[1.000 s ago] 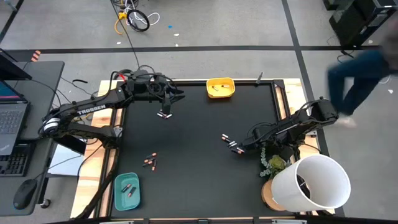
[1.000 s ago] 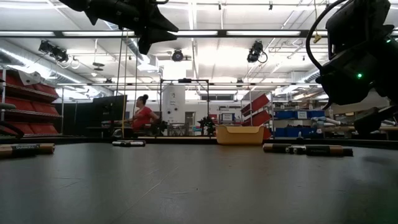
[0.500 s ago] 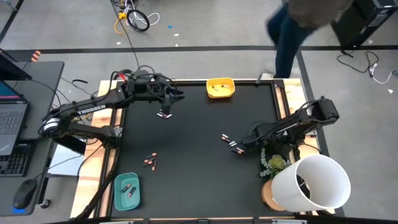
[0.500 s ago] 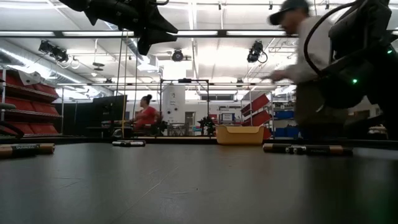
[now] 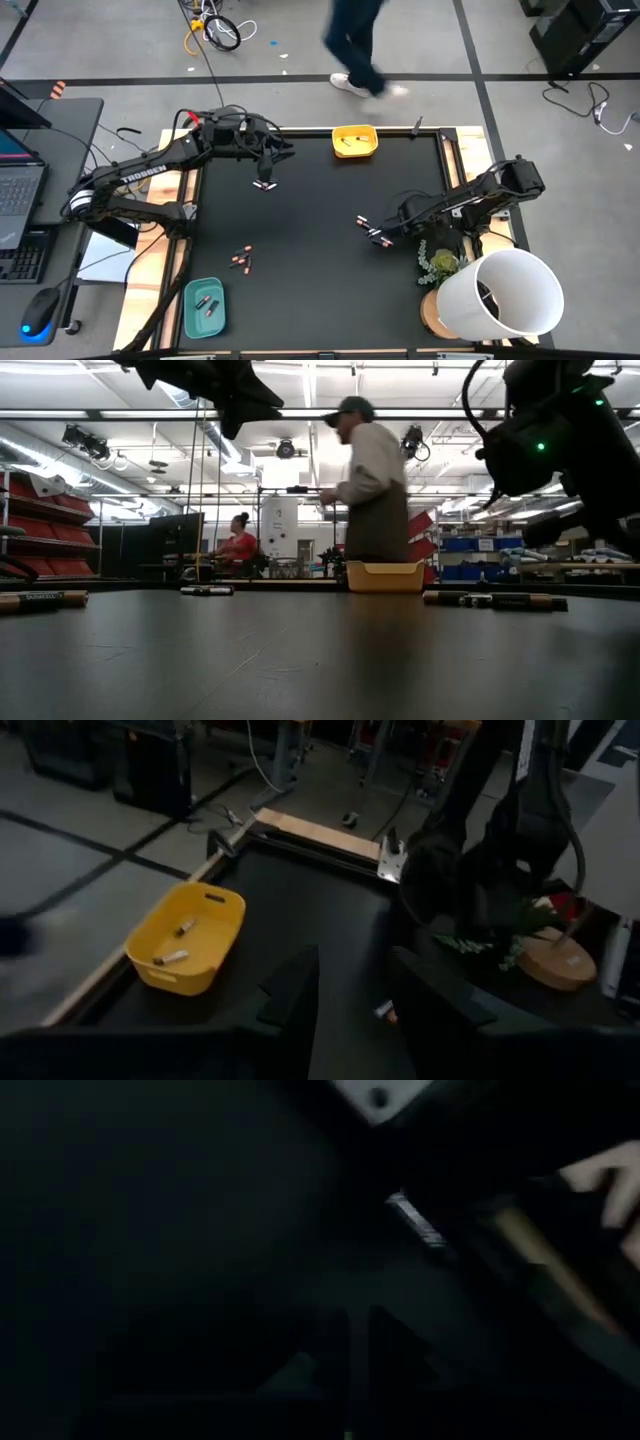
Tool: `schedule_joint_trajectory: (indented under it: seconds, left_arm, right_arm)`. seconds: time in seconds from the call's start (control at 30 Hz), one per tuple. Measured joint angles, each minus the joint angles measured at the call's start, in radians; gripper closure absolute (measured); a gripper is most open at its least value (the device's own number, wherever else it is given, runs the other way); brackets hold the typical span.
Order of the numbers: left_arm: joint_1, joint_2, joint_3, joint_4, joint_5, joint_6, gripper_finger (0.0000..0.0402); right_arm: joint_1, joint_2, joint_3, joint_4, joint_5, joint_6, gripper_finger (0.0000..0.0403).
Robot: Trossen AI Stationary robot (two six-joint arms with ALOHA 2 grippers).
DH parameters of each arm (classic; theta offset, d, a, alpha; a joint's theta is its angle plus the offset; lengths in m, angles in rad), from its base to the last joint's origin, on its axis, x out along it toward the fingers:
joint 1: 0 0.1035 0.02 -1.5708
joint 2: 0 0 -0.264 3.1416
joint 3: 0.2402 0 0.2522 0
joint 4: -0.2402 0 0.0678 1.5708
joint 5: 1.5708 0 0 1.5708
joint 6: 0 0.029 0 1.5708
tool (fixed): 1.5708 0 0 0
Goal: Sort batteries
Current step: Put the silver battery into the yellow bin
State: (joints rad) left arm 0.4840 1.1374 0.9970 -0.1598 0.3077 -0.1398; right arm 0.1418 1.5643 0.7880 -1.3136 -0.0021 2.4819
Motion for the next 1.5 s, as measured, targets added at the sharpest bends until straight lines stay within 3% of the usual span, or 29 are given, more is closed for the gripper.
schedule_joint_trajectory:
  seconds: [0.17, 0.4, 0.57, 0.8, 1.0, 1.37, 1.5]
  left_arm:
    - [0.001, 0.0, 0.001, -0.025, 0.023, 0.003, 0.0266]
    - [0.001, 0.0, 0.001, -0.019, 0.025, 0.052, 0.0266]
    - [0.001, 0.0, 0.001, -0.019, 0.026, 0.066, 0.0266]
    - [0.001, 0.0, 0.001, -0.018, 0.045, 0.066, 0.0267]
    - [0.001, 0.0, 0.001, -0.017, 0.045, 0.066, 0.0267]
    - [0.001, 0.0, 0.001, -0.018, 0.042, 0.08, 0.0267]
    - [0.001, 0.0, 0.001, -0.019, 0.034, 0.08, 0.0267]
  right_arm:
    - [-0.009, 0.0, 0.122, -0.202, -0.08, -0.123, 0.037]
    - [-0.021, -0.001, 0.229, -0.253, 0.051, -0.383, 0.0372]
    - [-0.042, 0.0, 0.121, -0.187, 0.002, -0.432, 0.0371]
    - [-0.091, 0.002, -0.088, -0.052, -0.194, -0.505, 0.0371]
    - [-0.084, 0.009, -0.073, 0.004, -0.201, -0.491, 0.0372]
    - [0.024, 0.008, -0.1, 0.05, -0.335, -0.246, 0.0372]
    - [0.08, 0.008, -0.112, 0.072, -0.332, -0.112, 0.0371]
